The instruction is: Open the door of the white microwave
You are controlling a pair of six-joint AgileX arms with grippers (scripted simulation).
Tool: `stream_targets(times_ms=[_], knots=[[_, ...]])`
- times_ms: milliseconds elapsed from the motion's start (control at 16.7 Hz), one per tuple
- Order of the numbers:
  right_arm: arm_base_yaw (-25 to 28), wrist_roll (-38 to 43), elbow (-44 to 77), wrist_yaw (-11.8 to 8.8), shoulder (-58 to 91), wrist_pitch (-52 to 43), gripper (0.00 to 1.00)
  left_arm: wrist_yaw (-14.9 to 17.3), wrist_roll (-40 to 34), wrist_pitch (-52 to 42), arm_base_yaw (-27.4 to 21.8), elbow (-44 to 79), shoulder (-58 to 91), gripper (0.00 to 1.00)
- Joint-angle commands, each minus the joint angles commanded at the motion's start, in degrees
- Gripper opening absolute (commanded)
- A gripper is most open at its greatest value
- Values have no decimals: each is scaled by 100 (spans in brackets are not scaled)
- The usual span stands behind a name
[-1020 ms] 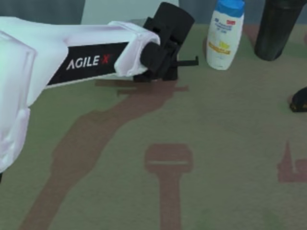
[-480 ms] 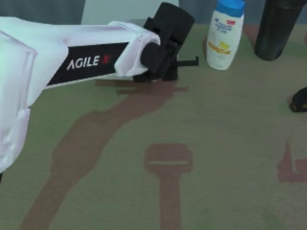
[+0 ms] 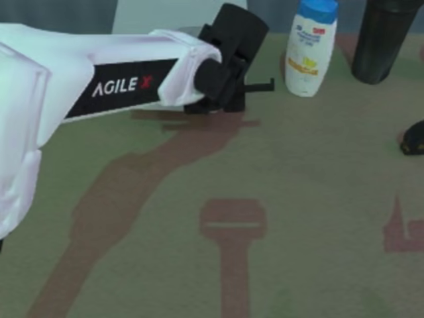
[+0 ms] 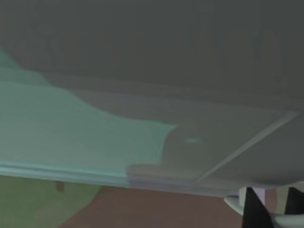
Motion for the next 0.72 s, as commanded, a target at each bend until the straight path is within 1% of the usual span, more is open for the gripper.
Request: stream_targets(times_ms=[360, 720], knots=[[0, 0, 0, 0, 0, 0, 100, 137, 291, 254, 51, -368, -264, 0], [0, 0, 0, 0, 0, 0, 100, 149, 315, 263, 59, -410, -275, 0]])
